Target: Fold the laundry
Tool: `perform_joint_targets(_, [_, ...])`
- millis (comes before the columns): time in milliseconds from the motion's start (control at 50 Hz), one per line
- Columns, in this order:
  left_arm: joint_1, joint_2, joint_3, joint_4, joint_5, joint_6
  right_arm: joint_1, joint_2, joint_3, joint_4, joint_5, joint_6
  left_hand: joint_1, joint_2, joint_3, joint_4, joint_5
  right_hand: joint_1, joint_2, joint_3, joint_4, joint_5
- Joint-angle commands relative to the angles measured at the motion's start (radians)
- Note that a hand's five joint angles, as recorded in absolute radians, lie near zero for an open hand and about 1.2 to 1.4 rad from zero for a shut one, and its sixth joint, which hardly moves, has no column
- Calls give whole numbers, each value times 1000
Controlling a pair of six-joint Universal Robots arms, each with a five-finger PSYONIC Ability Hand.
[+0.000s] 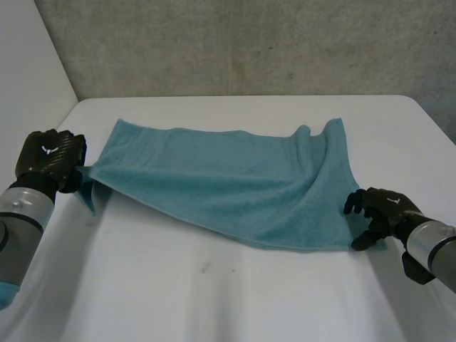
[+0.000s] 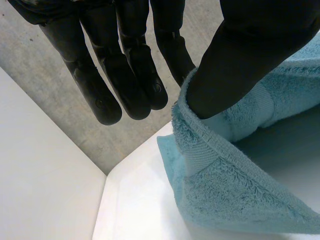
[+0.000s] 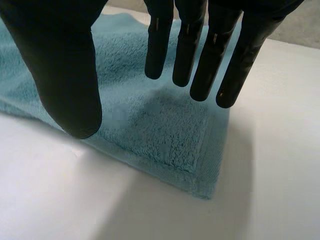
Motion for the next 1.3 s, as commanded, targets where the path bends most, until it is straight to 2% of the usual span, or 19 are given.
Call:
perform_joint_targets(20, [3,0,0,1,4,0,5,14,9,-12,13,-172,247,196,202,200,257,228,137,136,138,161])
perform_joint_targets(420, [1,-5,-2,1,7,0,10,83,-17,-69,19,-206,247,196,202,200,257,261,169,168,170,194])
perform_joint_targets(640, [-2,-5,-3,1,7,0,13,115,-57,-86,74,-250,247,196,202,200,257,284,193,192,194,217])
perform_joint_targets(940, [-3,-5,-5,1,7,0,33,129,-114,-86,75,-249,247,196,202,200,257,305,213,212,214,238])
perform_joint_targets(1040, [-2,-5,-5,1,7,0,34,152,-135,-86,75,-250,247,196,202,200,257,410,319,318,320,343])
perform_joint_targets(1080, [-2,-5,-5,1,7,0,36,164,-152,-86,75,-250,247,196,202,200,257,577,485,484,486,510])
perform_joint_targets(1100, [-2,-5,-5,1,7,0,36,164,-152,-86,75,-250,247,196,202,200,257,578,486,485,487,511])
perform_joint_targets(1120, [-2,-5,-6,-1,7,0,34,167,-166,-88,75,-250,247,196,202,200,257,867,776,775,777,800])
perform_joint_targets(1180, [0,-5,-6,-4,5,2,33,167,-171,-86,75,-250,247,196,202,200,257,870,779,778,780,803])
perform_joint_targets(1220, [0,-5,-6,-10,5,2,34,120,-174,-82,88,-249,247,196,202,200,257,870,779,778,780,803])
perform_joint_targets(1300, [-11,-4,-6,-21,2,6,24,-64,-172,-42,95,-247,247,196,202,200,257,870,779,778,780,803])
